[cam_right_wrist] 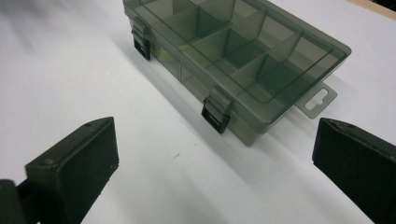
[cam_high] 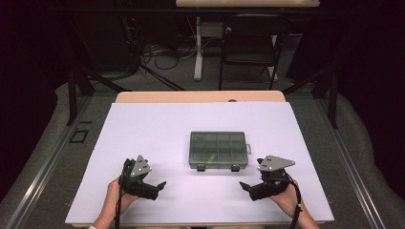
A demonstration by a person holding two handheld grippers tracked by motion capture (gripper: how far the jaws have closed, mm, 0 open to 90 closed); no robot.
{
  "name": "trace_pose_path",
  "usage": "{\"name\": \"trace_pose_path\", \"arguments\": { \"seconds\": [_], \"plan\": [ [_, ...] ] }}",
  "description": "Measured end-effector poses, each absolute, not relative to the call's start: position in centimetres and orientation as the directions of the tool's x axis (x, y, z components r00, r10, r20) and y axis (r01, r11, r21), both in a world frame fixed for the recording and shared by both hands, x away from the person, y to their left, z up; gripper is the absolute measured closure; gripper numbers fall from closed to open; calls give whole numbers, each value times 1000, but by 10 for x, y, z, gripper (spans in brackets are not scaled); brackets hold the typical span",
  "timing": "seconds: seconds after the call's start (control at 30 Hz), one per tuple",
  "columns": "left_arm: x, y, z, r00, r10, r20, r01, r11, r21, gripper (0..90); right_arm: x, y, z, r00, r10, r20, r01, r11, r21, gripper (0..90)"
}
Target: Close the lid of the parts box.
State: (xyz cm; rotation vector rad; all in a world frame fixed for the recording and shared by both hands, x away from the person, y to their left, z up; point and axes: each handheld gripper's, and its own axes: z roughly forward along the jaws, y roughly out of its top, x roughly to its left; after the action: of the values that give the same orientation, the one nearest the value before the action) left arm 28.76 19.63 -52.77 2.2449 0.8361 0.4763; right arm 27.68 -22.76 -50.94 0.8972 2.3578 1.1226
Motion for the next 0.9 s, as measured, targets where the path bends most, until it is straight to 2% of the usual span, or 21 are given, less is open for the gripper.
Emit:
{"name": "trace_pose_path", "arguments": {
  "seconds": [0.9],
  "plan": [
    [244,225,-553,686,715,135,437,-553,710,0,252,-249,-542,-675,736,-59,427,454,782,0]
  ]
}}
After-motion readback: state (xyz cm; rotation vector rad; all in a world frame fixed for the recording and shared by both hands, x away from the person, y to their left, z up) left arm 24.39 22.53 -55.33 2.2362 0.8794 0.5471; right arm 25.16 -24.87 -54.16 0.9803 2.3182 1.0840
